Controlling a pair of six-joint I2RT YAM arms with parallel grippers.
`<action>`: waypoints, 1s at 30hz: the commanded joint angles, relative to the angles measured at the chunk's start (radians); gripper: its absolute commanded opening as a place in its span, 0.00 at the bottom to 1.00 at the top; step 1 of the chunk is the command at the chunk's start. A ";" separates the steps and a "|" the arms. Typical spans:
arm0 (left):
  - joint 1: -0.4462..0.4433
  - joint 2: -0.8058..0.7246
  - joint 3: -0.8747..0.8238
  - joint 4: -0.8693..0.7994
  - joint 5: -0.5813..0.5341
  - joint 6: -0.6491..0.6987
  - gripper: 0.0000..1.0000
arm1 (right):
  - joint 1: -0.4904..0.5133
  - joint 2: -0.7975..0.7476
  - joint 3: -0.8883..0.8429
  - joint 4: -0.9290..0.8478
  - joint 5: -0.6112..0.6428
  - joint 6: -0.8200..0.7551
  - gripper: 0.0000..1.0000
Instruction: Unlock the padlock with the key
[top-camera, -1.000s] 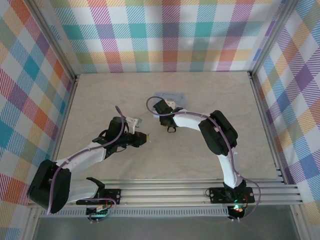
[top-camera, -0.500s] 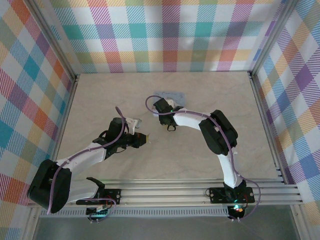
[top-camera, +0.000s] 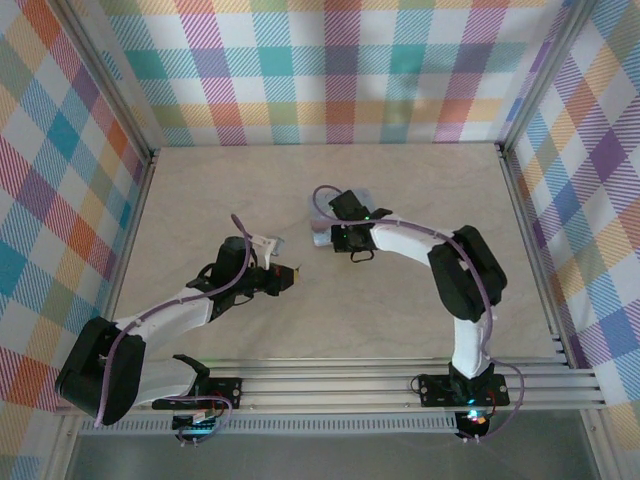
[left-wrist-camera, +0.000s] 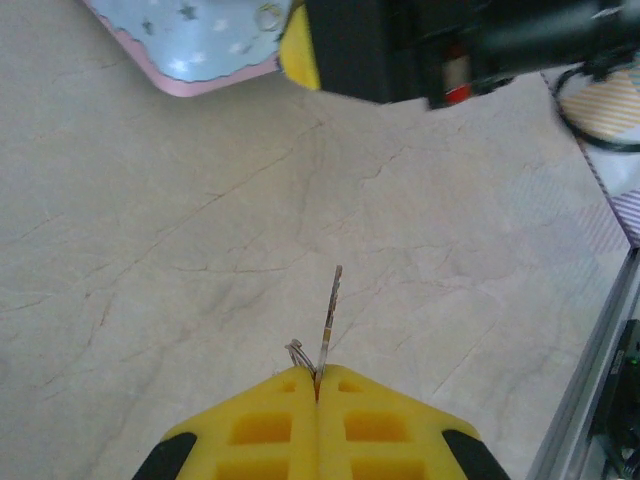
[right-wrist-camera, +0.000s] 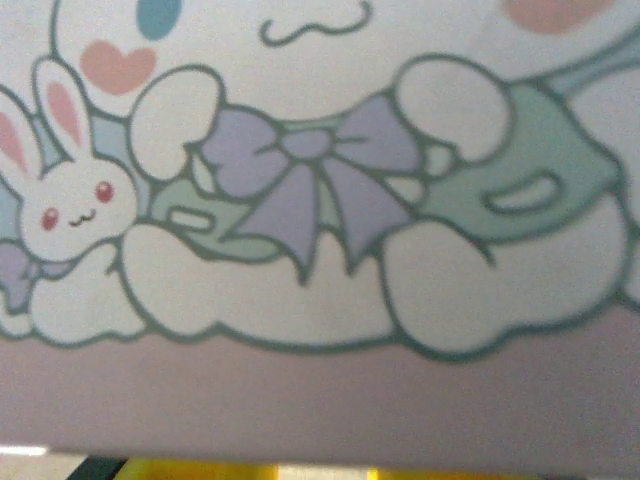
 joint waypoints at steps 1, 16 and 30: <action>-0.044 -0.019 -0.033 0.115 -0.034 0.053 0.00 | -0.009 -0.099 -0.022 -0.066 -0.116 0.031 0.00; -0.152 0.057 -0.046 0.358 -0.050 0.022 0.00 | -0.037 -0.283 -0.068 -0.188 -0.299 0.173 0.00; -0.155 0.321 -0.019 0.677 0.082 -0.106 0.00 | -0.081 -0.282 -0.063 -0.209 -0.430 0.201 0.00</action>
